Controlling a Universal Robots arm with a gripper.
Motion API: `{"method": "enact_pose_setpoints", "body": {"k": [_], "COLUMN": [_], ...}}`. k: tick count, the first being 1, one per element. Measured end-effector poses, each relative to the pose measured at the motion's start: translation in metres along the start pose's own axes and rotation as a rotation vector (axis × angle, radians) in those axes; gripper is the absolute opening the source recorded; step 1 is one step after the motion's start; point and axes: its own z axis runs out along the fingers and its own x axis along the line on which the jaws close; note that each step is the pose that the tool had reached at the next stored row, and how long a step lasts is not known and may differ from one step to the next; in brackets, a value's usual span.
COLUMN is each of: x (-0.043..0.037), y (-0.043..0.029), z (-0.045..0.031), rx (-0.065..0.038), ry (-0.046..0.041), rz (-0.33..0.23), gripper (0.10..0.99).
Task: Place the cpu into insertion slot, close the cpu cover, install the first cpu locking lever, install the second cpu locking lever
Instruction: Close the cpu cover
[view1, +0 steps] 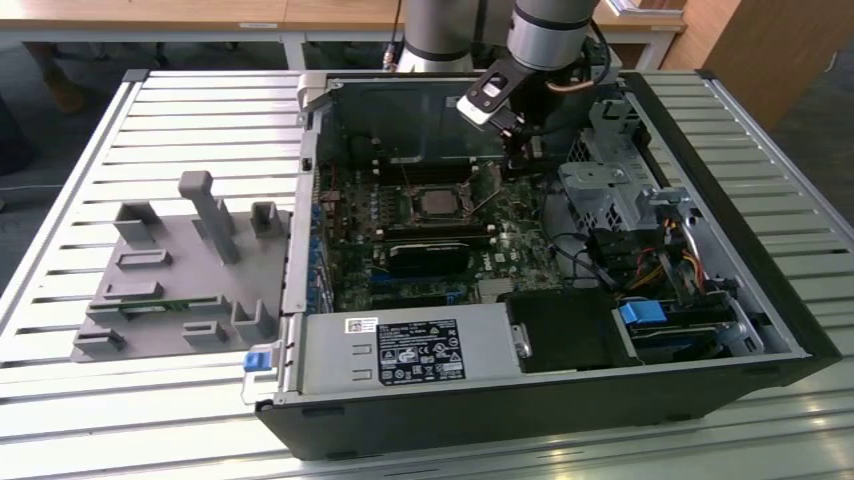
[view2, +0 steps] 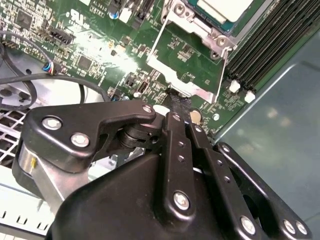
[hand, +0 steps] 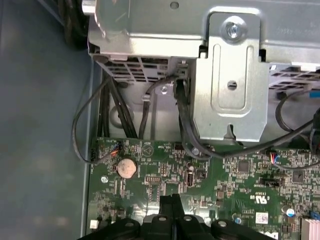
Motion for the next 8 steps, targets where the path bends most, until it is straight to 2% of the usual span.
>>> {"method": "enact_pose_setpoints", "body": {"k": [8], "x": [0.0002], "y": [-0.0061], "z": [-0.0001], "rx": [0.000], "ry": [0.0001], "rz": [0.000], "gripper": [0.106]}}
